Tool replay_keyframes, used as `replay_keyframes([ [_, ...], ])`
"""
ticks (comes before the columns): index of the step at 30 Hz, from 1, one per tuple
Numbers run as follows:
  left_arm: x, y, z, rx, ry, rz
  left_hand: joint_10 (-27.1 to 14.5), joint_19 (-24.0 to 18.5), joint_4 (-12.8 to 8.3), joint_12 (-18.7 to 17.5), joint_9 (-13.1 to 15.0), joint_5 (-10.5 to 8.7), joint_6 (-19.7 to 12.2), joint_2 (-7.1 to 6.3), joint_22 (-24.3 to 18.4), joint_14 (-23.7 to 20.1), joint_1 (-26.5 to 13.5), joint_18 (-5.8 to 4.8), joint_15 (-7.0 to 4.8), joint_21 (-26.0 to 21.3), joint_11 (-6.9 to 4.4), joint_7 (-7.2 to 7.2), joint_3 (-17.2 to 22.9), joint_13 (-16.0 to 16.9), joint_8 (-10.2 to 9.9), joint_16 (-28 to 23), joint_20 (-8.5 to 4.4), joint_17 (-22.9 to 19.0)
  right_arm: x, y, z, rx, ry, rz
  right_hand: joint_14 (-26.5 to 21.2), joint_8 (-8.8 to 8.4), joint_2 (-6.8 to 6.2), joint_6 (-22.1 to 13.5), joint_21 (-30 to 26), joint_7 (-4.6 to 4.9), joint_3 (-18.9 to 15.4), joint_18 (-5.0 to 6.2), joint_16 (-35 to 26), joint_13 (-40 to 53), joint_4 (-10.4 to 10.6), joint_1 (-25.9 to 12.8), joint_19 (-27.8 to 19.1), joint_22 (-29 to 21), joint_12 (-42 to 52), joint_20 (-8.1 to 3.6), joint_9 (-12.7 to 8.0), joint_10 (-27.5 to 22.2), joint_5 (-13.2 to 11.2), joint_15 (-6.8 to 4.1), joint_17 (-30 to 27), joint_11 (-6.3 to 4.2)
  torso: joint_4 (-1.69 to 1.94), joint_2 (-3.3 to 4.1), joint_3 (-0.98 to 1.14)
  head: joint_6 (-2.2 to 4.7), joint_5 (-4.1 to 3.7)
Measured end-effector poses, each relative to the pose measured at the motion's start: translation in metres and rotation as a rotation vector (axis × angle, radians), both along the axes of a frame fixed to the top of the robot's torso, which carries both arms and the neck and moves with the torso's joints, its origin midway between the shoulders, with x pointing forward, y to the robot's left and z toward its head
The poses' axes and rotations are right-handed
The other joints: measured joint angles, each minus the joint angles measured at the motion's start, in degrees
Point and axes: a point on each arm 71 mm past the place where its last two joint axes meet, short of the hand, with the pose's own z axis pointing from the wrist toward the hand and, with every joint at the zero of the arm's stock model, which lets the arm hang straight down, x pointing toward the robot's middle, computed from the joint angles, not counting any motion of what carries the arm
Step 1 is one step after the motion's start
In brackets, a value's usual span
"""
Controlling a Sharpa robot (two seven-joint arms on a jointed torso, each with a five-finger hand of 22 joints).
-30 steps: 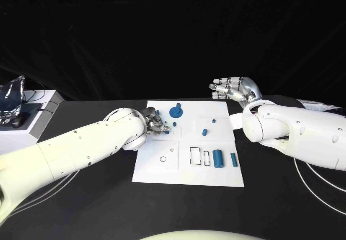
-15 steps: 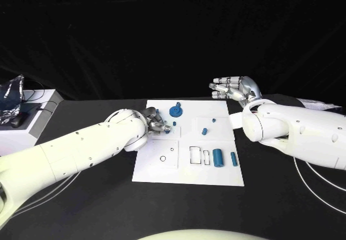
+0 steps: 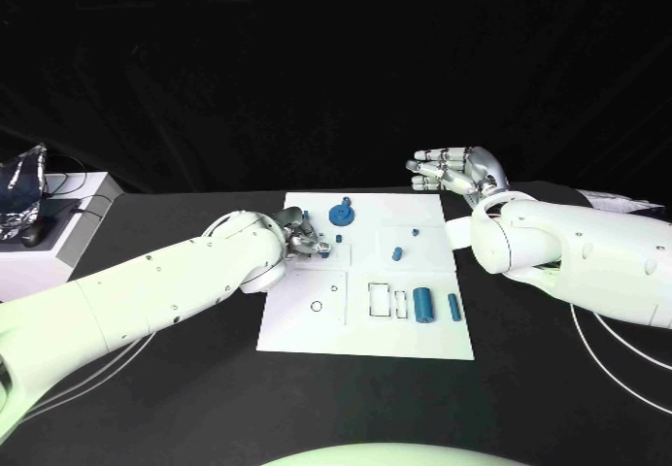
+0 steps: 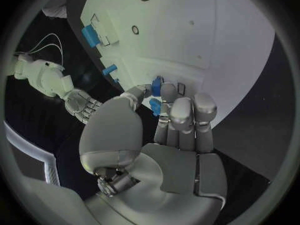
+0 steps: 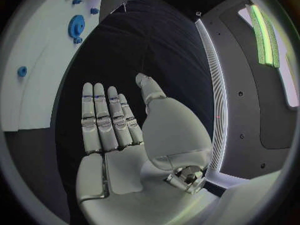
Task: Assemble the parts on the task board
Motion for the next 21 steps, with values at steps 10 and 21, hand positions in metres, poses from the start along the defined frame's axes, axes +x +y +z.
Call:
replay_keyframes([
  [10,0.0000,0.0035,-0.0002,0.007,0.001,-0.001,0.01,0.00,0.00,0.00,-0.03,-0.04,-0.01,0.01,0.13,0.00,0.01,0.00,0.00,0.00,0.00,0.01,0.00,0.00,0.19,0.00,0.00,0.00,-0.0001,-0.0001,-0.0007,0.000,0.002,0.000,0.00,0.00,0.00,0.21,0.00,0.20,0.00,0.00,0.00,0.00,0.00,0.00,0.00,0.00,0.00,0.00,0.00,0.00,0.00,0.00,0.00,0.00,0.00,0.00,-0.01,-0.14,-0.01],
  [21,0.0004,0.0047,-0.0004,0.010,0.002,-0.003,0.02,0.00,0.00,0.00,-0.03,-0.09,-0.10,-0.20,0.23,0.00,0.26,0.00,0.00,0.00,0.01,0.09,0.00,0.00,0.18,0.00,0.00,-0.07,-0.0003,-0.0005,-0.0012,0.000,0.003,0.000,0.00,0.00,0.00,0.21,0.00,0.20,0.00,0.00,0.00,0.00,0.00,0.00,0.00,0.00,0.00,0.00,0.00,0.00,0.00,0.00,0.00,0.00,0.02,0.01,-0.02,-0.16,0.04],
])
